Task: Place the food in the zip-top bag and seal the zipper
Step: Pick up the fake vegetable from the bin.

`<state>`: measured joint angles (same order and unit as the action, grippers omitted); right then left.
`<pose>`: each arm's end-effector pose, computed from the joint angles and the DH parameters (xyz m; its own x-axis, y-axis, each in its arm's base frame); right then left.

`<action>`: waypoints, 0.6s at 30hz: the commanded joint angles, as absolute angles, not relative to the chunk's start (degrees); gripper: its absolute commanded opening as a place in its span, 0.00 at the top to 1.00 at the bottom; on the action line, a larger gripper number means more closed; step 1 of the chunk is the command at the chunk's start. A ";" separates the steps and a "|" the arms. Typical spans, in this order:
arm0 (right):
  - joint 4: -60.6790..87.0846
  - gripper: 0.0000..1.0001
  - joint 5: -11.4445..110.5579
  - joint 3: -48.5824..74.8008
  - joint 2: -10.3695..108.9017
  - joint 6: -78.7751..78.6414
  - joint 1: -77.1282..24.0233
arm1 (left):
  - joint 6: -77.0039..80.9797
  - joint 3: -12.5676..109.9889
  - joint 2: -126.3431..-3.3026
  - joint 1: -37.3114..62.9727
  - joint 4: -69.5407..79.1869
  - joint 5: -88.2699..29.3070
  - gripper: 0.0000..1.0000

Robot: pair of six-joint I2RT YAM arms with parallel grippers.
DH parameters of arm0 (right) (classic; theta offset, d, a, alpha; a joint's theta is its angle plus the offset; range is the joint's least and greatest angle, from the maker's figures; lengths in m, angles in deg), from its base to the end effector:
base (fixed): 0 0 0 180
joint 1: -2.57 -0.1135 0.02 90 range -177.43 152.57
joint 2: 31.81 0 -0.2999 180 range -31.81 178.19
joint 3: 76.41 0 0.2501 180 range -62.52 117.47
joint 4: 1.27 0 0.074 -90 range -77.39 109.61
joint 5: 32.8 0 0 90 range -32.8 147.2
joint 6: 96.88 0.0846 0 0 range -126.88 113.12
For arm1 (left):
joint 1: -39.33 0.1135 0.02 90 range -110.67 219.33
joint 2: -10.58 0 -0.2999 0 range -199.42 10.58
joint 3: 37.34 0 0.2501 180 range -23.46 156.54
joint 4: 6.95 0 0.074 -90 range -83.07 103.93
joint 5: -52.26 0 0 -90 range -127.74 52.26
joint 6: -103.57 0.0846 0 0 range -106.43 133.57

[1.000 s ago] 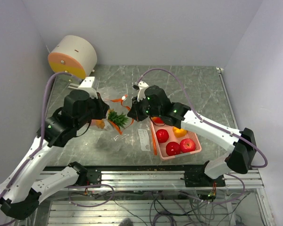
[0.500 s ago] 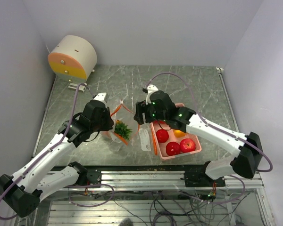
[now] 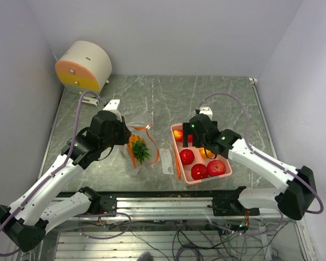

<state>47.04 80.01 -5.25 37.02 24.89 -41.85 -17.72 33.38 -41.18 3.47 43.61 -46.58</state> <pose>0.2138 0.1636 0.2940 -0.6750 0.0180 -0.7376 -0.1145 0.9850 0.1289 0.1739 -0.1096 0.3477 -0.6084 -0.1934 -0.7697 0.1834 0.9093 -0.3735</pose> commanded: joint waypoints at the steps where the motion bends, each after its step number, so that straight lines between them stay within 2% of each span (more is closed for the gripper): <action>1: 49.27 0.00 80.31 -9.67 39.62 27.31 -38.01 | -17.90 30.78 -42.02 3.21 39.20 -43.31 0.93; 7: 46.89 0.00 79.26 -11.38 43.26 25.70 -32.84 | -17.33 29.85 -41.20 3.21 40.08 -44.30 0.93; 18: 42.58 0.00 77.17 -16.21 47.11 25.01 -29.83 | -17.68 28.35 -40.85 3.21 39.73 -43.48 0.93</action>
